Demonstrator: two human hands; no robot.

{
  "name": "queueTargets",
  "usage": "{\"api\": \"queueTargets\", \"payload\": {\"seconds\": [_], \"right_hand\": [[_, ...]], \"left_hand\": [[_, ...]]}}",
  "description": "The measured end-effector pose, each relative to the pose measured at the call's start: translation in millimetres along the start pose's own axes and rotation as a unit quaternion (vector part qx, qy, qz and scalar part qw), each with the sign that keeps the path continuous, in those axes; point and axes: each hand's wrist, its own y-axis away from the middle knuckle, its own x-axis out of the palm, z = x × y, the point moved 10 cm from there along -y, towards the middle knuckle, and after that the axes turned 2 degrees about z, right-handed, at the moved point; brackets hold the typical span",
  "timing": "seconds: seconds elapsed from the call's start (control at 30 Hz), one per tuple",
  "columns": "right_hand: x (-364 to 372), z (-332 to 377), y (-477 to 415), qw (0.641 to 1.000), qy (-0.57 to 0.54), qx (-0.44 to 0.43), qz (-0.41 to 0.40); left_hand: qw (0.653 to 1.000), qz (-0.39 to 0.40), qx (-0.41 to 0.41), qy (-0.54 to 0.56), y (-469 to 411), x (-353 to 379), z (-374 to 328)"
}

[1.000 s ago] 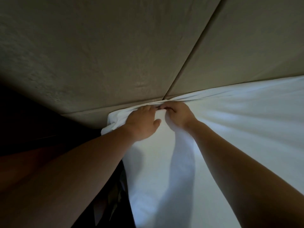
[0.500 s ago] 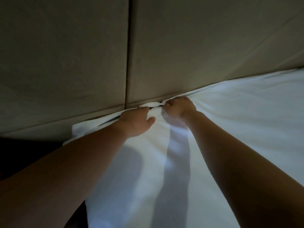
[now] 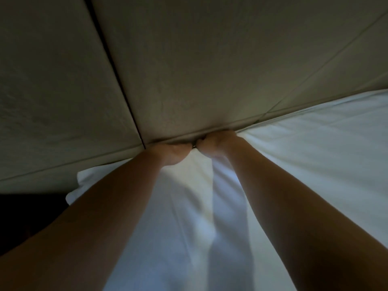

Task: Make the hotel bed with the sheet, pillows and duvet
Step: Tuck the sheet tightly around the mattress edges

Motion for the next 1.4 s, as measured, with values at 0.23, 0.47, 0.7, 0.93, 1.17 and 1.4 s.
{"api": "queueTargets", "payload": {"seconds": [0.23,0.47,0.7,0.93,1.17,1.4], "right_hand": [[-28,-10,48,0.976,0.045,-0.121,-0.176],[-64,-114,73,0.977,0.058,0.034,-0.202],[-54,-226,96,0.968,-0.04,0.196,-0.151],[-74,-302,81,0.95,-0.092,0.261,-0.147],[-89,-347,66,0.962,-0.099,0.224,-0.12],[-95,-400,74,0.948,-0.084,0.242,-0.189]], "left_hand": [[0.828,-0.166,0.085,-0.528,34,14,-27],[0.925,-0.128,0.281,-0.22,21,58,-119],[0.93,-0.058,0.29,-0.217,-34,116,-190],[0.917,-0.028,0.276,-0.286,-76,156,-250],[0.898,-0.026,0.277,-0.34,-107,188,-299],[0.972,0.049,0.07,-0.22,-124,203,-302]]}}
